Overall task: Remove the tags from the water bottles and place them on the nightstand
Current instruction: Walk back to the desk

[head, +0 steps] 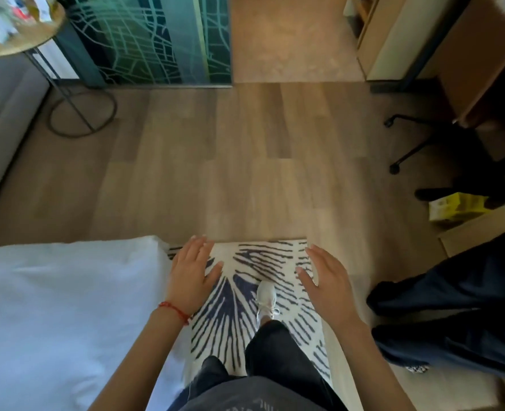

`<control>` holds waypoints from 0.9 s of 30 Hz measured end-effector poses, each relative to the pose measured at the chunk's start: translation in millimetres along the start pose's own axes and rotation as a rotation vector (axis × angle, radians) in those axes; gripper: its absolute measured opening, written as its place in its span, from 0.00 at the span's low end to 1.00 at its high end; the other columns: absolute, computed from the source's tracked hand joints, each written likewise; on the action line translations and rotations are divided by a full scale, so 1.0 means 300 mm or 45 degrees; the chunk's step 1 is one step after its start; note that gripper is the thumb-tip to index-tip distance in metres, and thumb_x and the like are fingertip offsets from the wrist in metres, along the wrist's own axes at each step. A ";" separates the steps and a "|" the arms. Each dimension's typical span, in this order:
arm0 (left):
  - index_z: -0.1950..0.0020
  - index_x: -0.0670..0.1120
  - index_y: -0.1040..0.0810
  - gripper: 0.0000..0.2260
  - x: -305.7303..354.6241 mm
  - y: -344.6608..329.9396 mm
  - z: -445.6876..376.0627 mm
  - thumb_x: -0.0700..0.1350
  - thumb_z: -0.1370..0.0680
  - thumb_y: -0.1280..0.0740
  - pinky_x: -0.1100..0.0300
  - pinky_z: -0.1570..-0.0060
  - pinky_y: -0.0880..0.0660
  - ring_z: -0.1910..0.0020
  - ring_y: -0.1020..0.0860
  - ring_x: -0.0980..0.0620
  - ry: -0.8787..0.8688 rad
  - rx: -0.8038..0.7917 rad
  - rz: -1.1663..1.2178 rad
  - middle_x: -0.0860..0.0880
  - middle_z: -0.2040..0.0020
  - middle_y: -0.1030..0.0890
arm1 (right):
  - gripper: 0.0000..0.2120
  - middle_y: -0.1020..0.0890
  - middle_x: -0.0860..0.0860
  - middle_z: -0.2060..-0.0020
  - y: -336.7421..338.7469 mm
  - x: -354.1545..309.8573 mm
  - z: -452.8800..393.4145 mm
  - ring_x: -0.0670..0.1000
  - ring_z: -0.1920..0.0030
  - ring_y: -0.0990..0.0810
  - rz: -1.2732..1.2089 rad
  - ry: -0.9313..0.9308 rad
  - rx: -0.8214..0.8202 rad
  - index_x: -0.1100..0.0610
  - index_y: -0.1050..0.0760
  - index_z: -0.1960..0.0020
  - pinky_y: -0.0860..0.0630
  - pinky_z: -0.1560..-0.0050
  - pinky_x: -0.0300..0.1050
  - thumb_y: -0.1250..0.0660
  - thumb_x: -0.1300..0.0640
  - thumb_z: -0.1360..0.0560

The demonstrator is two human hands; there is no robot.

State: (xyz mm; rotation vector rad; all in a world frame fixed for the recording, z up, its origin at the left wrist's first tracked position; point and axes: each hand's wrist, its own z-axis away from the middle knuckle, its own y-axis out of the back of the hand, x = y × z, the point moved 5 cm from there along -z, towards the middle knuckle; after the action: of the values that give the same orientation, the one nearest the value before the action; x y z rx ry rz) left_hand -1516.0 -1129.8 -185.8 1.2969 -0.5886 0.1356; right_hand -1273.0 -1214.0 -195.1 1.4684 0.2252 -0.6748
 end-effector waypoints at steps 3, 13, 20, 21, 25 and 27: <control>0.33 0.39 0.31 0.34 0.056 0.037 -0.244 0.61 0.28 0.53 0.44 0.32 0.38 0.29 0.38 0.40 -0.022 0.019 -0.013 0.40 0.31 0.31 | 0.23 0.31 0.54 0.30 0.058 0.018 -0.234 0.53 0.29 0.35 -0.002 -0.015 -0.011 0.57 0.34 0.31 0.42 0.29 0.47 0.40 0.50 0.23; 0.35 0.40 0.29 0.31 0.128 0.174 -0.899 0.59 0.27 0.50 0.43 0.35 0.34 0.32 0.33 0.39 -0.049 0.073 -0.065 0.39 0.34 0.28 | 0.23 0.32 0.54 0.30 0.231 -0.019 -0.920 0.53 0.29 0.36 0.031 0.028 -0.008 0.57 0.34 0.30 0.42 0.29 0.46 0.39 0.50 0.22; 0.33 0.41 0.31 0.21 0.079 0.240 -1.466 0.49 0.24 0.36 0.43 0.35 0.35 0.30 0.36 0.40 -0.109 0.042 -0.083 0.40 0.31 0.31 | 0.23 0.33 0.52 0.29 0.223 -0.062 -1.412 0.51 0.28 0.38 0.011 -0.075 0.023 0.55 0.35 0.30 0.42 0.29 0.46 0.40 0.48 0.22; 0.33 0.41 0.32 0.21 0.080 0.262 -1.549 0.48 0.24 0.36 0.43 0.35 0.35 0.30 0.37 0.41 -0.118 0.040 -0.089 0.41 0.31 0.32 | 0.23 0.33 0.52 0.29 0.233 -0.068 -1.479 0.51 0.28 0.37 0.006 -0.097 0.039 0.55 0.35 0.30 0.42 0.29 0.46 0.40 0.48 0.22; 0.32 0.41 0.33 0.22 0.114 0.340 -1.848 0.49 0.23 0.37 0.46 0.32 0.40 0.28 0.40 0.41 -0.203 0.030 -0.097 0.41 0.30 0.33 | 0.23 0.31 0.52 0.30 0.294 -0.081 -1.710 0.51 0.29 0.35 -0.017 -0.163 0.141 0.55 0.33 0.31 0.42 0.30 0.44 0.39 0.48 0.23; 0.31 0.42 0.34 0.22 0.145 0.357 -1.974 0.48 0.23 0.37 0.46 0.32 0.41 0.28 0.41 0.42 -0.246 0.008 -0.113 0.42 0.29 0.34 | 0.23 0.31 0.52 0.30 0.323 -0.072 -1.808 0.51 0.29 0.36 -0.008 -0.203 0.164 0.54 0.34 0.31 0.44 0.31 0.41 0.40 0.47 0.23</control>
State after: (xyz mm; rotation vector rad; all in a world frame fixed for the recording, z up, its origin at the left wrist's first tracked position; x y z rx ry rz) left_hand -1326.1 -557.8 -159.5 1.3485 -0.6934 -0.0622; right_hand -1098.0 -691.7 -168.0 1.5285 0.0640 -0.8201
